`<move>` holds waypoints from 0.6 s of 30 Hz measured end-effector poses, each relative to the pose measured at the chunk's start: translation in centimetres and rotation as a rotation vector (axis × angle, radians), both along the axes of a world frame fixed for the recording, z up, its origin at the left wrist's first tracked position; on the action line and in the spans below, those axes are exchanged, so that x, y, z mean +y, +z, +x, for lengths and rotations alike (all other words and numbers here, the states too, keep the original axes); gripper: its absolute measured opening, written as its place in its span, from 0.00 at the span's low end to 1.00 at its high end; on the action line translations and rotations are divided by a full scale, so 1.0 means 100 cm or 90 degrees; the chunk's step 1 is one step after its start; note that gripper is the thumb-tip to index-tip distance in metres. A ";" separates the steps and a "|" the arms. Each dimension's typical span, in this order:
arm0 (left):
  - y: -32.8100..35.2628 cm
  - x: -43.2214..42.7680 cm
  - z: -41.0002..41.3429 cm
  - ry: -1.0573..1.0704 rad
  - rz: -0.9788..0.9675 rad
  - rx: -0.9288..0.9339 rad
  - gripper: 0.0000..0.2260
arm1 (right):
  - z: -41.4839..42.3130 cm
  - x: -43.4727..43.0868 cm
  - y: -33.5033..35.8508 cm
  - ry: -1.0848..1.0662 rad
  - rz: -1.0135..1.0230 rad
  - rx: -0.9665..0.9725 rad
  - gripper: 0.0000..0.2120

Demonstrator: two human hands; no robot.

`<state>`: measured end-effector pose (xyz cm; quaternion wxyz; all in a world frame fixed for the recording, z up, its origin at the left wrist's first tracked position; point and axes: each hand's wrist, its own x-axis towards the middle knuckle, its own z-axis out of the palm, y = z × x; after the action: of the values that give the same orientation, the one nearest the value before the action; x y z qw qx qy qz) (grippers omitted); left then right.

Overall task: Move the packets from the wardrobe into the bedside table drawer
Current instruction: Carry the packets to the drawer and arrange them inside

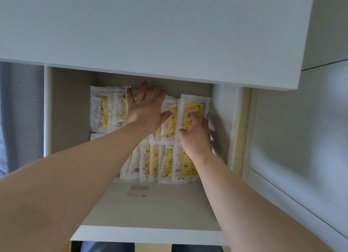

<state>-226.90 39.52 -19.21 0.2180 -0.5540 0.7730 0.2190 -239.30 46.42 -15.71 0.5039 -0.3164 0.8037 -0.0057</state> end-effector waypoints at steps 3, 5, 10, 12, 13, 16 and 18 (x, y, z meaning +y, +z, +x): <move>0.018 0.004 0.005 0.041 0.008 0.012 0.28 | 0.000 0.004 0.020 -0.029 -0.019 -0.022 0.29; 0.030 0.003 0.014 0.083 0.019 0.000 0.28 | 0.001 0.008 0.034 -0.039 -0.034 -0.034 0.29; 0.029 -0.009 0.038 0.071 0.070 -0.058 0.30 | 0.014 0.010 0.040 -0.030 -0.041 -0.037 0.29; 0.021 -0.016 0.042 0.054 0.066 -0.071 0.31 | 0.023 0.007 0.031 -0.004 -0.011 -0.031 0.28; 0.016 -0.019 0.046 0.063 0.061 -0.070 0.32 | 0.027 0.005 0.026 0.004 -0.003 -0.027 0.28; 0.003 -0.028 0.064 0.101 0.078 -0.057 0.36 | 0.038 -0.001 0.011 -0.003 0.006 -0.011 0.28; -0.002 -0.029 0.077 0.087 0.095 -0.060 0.38 | 0.045 -0.002 0.004 -0.019 0.010 -0.003 0.28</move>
<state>-219.24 36.59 -19.38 0.2792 -0.5973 0.7039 0.2642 -234.78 46.18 -15.31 0.5082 -0.3008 0.8070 -0.0078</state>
